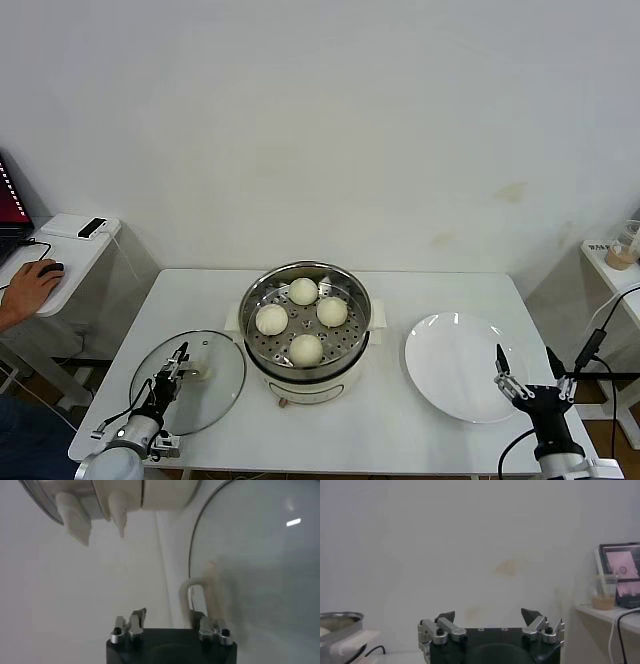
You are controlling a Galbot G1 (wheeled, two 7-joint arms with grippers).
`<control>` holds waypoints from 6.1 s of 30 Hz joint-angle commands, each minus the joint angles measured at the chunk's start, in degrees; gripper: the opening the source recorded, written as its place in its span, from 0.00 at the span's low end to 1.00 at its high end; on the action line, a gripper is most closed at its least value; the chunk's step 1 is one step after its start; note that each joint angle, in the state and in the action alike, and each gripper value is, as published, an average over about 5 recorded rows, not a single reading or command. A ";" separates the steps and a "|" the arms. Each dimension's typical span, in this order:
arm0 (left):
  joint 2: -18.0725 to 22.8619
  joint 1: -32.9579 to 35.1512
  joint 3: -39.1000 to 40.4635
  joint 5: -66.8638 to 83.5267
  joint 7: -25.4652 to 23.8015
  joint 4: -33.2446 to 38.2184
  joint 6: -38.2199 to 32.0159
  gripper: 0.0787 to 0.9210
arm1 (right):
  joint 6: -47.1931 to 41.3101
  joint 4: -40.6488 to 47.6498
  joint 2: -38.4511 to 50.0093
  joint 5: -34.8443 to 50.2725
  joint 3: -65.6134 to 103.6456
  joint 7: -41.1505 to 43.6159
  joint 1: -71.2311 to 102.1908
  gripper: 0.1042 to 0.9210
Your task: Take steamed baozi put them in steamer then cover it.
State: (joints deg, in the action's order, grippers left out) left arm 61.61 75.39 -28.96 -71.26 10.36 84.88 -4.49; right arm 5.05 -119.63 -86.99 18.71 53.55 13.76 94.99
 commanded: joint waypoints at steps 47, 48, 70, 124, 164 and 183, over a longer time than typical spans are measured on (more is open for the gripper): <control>-10.12 -8.02 13.94 11.28 -18.04 36.79 30.54 0.07 | 0.61 0.05 1.71 -16.34 -3.82 1.61 -1.14 0.88; -9.83 -9.38 15.76 11.76 -18.92 36.70 31.99 0.07 | 0.59 0.08 1.44 -16.80 -4.28 1.45 -1.45 0.88; 14.11 -19.69 29.33 -9.94 -28.54 27.41 37.07 0.07 | -0.48 6.03 0.12 -26.60 -8.70 1.41 -5.81 0.88; 19.15 -18.50 30.21 -15.25 -27.55 20.26 34.55 0.07 | 0.70 6.68 -0.11 -28.38 -10.59 1.42 -4.74 0.88; 14.91 20.67 -2.78 70.64 5.90 41.91 0.10 0.88 | 2.30 7.87 4.64 -22.56 -9.39 0.37 -0.95 0.88; 16.14 29.85 -6.57 81.56 -1.38 35.91 -0.20 0.88 | -0.09 4.25 6.47 -15.87 -12.50 0.07 3.51 0.88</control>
State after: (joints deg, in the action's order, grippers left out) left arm 76.91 99.89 -31.12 -4.37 8.64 123.21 -1.08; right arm 5.53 -113.59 -81.63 -0.48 41.97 13.93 96.36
